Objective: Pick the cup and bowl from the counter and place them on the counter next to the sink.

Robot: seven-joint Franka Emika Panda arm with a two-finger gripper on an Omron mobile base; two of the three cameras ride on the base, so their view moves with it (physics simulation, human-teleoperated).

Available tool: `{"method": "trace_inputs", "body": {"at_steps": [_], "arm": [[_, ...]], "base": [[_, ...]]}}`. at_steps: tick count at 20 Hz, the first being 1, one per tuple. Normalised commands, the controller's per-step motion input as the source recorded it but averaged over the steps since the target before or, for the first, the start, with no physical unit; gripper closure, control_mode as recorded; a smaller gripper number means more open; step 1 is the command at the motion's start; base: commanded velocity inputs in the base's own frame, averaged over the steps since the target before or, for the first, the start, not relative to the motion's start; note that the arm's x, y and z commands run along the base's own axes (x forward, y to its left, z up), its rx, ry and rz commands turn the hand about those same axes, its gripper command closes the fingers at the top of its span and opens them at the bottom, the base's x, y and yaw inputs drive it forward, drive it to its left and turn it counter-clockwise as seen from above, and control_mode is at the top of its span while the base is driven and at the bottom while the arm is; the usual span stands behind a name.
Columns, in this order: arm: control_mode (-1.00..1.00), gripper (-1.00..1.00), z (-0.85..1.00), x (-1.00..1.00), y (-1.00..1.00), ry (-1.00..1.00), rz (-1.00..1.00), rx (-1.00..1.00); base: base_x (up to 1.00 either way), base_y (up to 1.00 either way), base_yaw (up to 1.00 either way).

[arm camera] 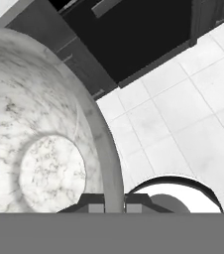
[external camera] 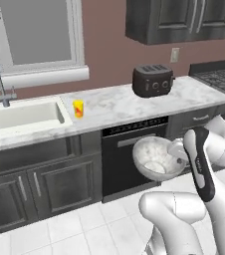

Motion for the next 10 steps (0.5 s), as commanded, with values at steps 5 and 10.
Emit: {"method": "trace_inputs", "body": {"at_steps": [5, 10], "arm": [[1.0, 1.0, 0.0, 0.0, 0.0, 0.0, 0.0, 0.0], [1.0, 1.0, 0.0, 0.0, 0.0, 0.0, 0.0, 0.0]], "base": [[0.52, 1.0, -0.08], [0.61, 1.0, -0.06]]}}
